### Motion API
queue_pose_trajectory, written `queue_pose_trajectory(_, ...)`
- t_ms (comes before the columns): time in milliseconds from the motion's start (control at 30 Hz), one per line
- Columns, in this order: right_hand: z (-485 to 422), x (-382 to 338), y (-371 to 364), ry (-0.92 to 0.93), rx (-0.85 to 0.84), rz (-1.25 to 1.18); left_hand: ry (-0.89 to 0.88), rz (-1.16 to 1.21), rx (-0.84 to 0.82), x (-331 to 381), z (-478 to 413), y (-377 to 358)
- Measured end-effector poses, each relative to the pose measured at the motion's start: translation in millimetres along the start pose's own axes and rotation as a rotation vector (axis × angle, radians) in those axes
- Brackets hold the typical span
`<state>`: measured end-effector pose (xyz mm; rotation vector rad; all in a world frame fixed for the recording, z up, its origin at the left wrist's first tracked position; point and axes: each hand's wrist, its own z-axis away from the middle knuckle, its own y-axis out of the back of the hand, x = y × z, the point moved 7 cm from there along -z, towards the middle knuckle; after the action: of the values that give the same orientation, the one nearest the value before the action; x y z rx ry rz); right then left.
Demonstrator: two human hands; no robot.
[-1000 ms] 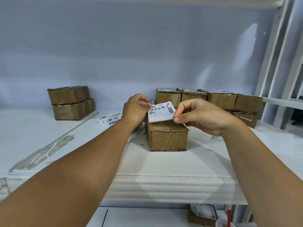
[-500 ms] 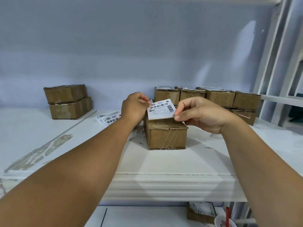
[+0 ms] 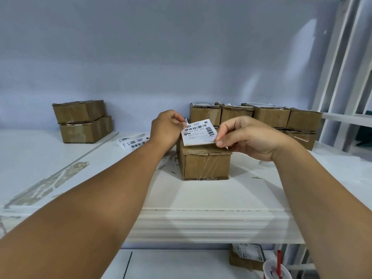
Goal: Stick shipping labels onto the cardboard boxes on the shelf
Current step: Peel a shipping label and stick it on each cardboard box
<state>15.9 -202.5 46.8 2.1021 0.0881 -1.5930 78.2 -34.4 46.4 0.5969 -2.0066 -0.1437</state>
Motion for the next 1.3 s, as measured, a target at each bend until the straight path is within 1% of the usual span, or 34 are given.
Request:
queue_pose_trajectory(333,-0.1,1.9,0.1,-0.020,0.006,0.059,-0.017,-0.053,-0.019,2.9,1.7,-1.7)
queue_pose_trajectory(1033,0.9,4.5,-2.7,-0.036,-0.050,0.093,-0.080,-0.132,-0.022,6.8,1.9,-2.0)
queue_pose_trajectory(1300,1.2,4.6,-1.0,-0.042,-0.040,0.118,-0.109,-0.168,-0.032,8.5,2.8,-2.6)
